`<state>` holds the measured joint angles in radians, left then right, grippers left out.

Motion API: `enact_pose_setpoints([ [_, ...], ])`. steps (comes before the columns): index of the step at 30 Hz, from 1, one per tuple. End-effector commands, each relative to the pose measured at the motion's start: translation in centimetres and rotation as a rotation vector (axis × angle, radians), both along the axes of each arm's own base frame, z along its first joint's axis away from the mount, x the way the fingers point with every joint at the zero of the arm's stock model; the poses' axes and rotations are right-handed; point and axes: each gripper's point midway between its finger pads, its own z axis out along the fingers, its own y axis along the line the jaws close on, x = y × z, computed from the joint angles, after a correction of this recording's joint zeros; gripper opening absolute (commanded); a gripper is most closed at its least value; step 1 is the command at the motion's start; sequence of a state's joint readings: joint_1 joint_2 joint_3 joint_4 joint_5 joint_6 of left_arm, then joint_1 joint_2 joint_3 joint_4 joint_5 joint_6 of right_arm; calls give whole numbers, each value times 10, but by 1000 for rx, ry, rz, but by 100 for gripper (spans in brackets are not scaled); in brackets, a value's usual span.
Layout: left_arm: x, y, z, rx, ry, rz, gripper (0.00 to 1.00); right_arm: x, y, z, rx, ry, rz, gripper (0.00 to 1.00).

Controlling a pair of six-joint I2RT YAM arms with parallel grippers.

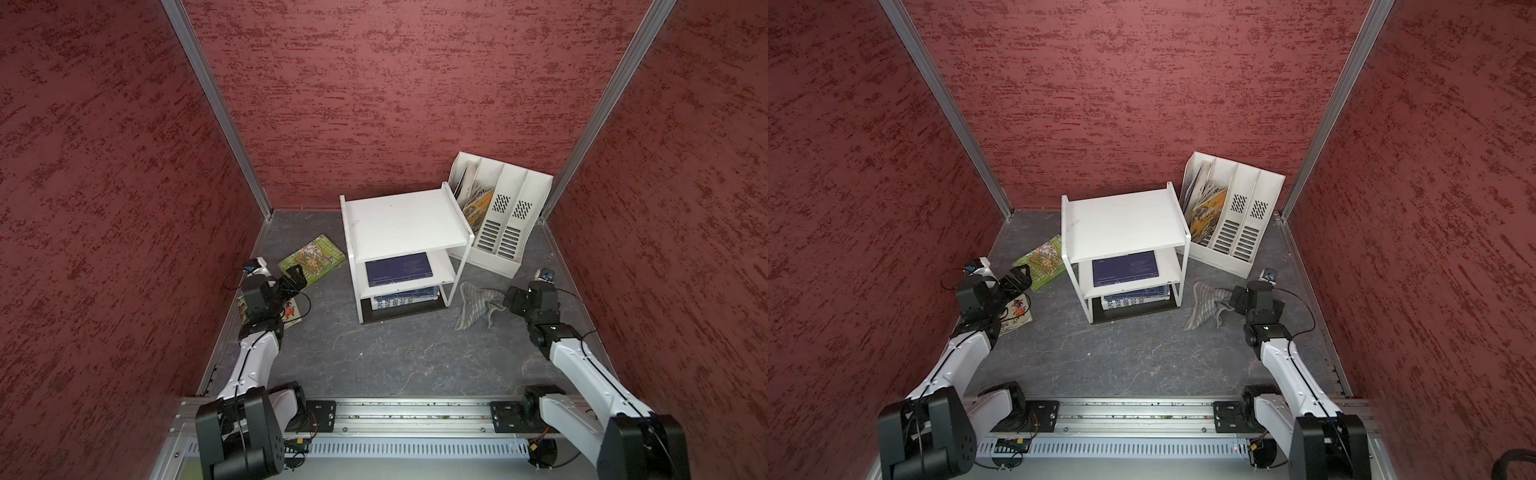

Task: Wipe the bookshelf clean with a cloth
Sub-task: Reset both arms

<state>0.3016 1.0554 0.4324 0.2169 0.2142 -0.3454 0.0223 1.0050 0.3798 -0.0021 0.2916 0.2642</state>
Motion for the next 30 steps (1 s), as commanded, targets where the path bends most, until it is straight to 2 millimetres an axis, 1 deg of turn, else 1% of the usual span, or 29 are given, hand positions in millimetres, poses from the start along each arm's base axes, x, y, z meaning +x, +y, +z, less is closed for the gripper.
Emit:
enact_pose_setpoints([
  [1,7,5,19,192,-79,-10,100,28,-3,41,-24,-289,-4,98],
  [2,6,2,13,218,-64,-24,100,30,-1,37,-31,-298,13,98],
  [4,4,-1,3,245,-49,-33,100,36,4,37,-57,-309,55,98],
  [8,2,-8,-13,249,-54,-51,100,51,19,48,-114,-382,170,98],
  [12,10,-18,-13,296,-99,-95,100,62,26,52,-147,-437,226,98],
  [16,21,-25,-8,340,-142,-130,100,74,30,38,-149,-438,252,98],
  [18,25,-28,-6,360,-167,-145,100,78,33,23,-143,-417,265,98],
  [19,29,-31,-9,356,-149,-165,100,80,32,22,-147,-423,263,99],
  [20,32,-35,-9,358,-147,-196,100,83,32,19,-139,-390,260,98],
  [22,35,-43,-10,361,-147,-242,100,93,29,17,-139,-356,247,98],
  [23,35,-47,-10,364,-151,-257,100,94,28,13,-134,-324,242,98],
  [24,34,-51,-10,364,-158,-269,100,95,28,15,-136,-335,240,98],
  [27,33,-60,-2,376,-235,-257,100,95,28,15,-138,-334,240,99],
  [30,41,-71,-15,407,-223,-276,100,94,29,15,-136,-333,243,99],
])
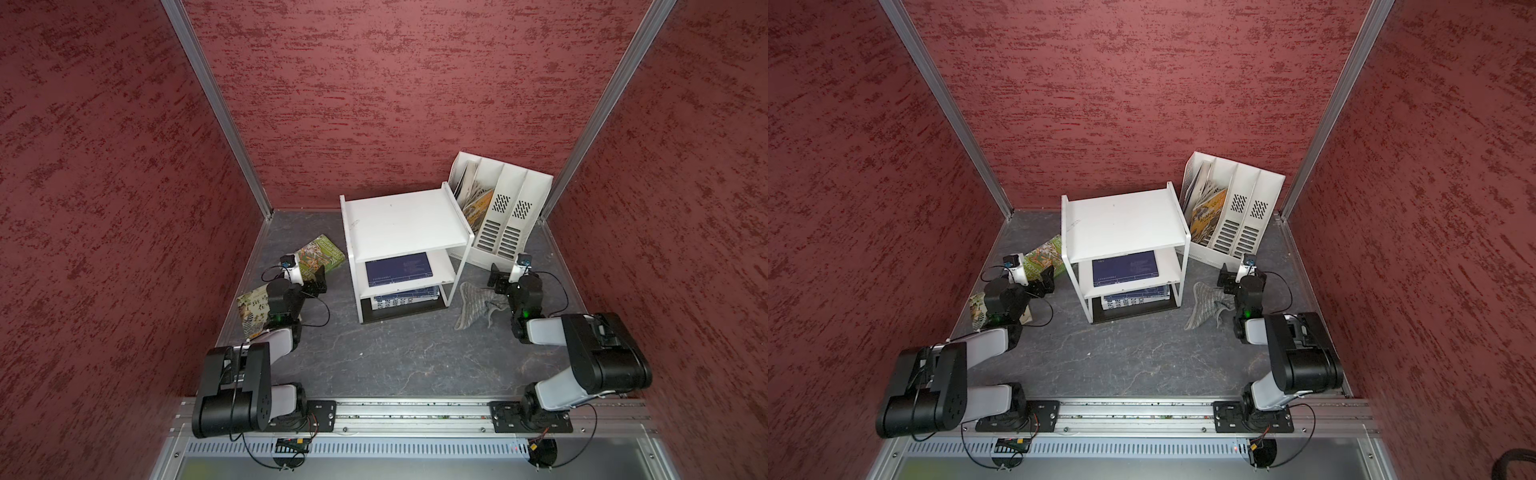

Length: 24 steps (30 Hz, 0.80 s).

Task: Wipe the bookshelf clean with a cloth
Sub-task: Reset both arms

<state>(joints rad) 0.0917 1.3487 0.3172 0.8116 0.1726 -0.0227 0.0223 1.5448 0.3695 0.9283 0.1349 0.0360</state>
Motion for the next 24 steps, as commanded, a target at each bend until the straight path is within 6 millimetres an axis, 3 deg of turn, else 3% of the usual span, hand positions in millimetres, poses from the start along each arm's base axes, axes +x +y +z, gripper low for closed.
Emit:
enact_pose_setpoints([
  [1,8,-11,-4,57,-41,-22,100,0,1,2,-8,-3,6,99],
  [5,15,-11,-19,73,-9,-10,100,0,1,3,-9,-4,6,99],
  [9,23,6,-21,50,33,79,100,0,1,3,-10,-5,6,99],
  [24,23,6,-22,54,35,85,100,1,2,3,-13,-2,9,99],
])
